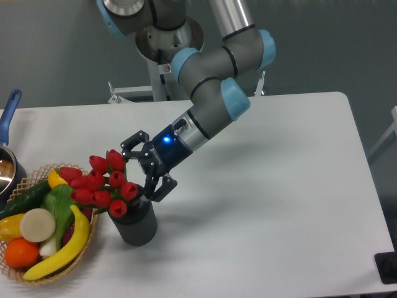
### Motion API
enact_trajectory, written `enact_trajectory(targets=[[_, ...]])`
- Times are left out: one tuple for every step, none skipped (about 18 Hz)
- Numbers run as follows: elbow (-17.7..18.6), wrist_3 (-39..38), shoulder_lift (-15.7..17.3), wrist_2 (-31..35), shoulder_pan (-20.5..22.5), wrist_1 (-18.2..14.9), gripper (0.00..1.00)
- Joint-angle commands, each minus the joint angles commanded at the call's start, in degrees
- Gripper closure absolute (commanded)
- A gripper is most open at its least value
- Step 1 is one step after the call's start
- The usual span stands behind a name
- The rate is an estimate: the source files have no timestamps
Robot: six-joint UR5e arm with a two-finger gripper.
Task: Pick up the flowers from the vase
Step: 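Close the gripper around the tulip stems above the black vase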
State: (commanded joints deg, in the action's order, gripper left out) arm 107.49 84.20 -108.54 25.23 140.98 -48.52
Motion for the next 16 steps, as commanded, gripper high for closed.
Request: enact_trajectory(targets=[[-0.26, 0.0, -0.09, 0.09, -0.09, 0.0, 0.0], [-0.27, 0.0, -0.18, 0.09, -0.09, 0.0, 0.0], [-0.27, 0.0, -0.36, 0.09, -0.09, 0.0, 0.0], [-0.27, 0.0, -0.36, 0.09, -0.09, 0.0, 0.02], [-0.27, 0.0, -0.44, 0.09, -0.18, 0.0, 0.11], [-0.27, 0.0, -0.45, 0.09, -0.18, 0.0, 0.19], [-0.27, 0.0, -0.45, 0.09, -0.18, 0.0, 0.22], [-0.27, 0.0, -0.36, 0.09, -0.18, 0.0, 0.26], [-0.27, 0.0, -0.44, 0.09, -0.18, 0.0, 0.32], [-0.27, 0.0, -0.45, 0.09, -0.18, 0.0, 0.34], [-0.27, 0.0, -0.45, 0.09, -0.18, 0.0, 0.4], [-0.35, 0.0, -0.45, 0.09, -0.18, 0.0, 0.43], [-0.27, 0.0, -0.36, 0.09, -0.09, 0.0, 0.5], [-0.18, 0.0, -0.36, 0.09, -0.09, 0.0, 0.51], [-0.26, 0.0, -0.36, 0.09, -0.09, 0.0, 0.53], [-0.27, 0.0, -0.27, 0.09, -0.09, 0.0, 0.55]])
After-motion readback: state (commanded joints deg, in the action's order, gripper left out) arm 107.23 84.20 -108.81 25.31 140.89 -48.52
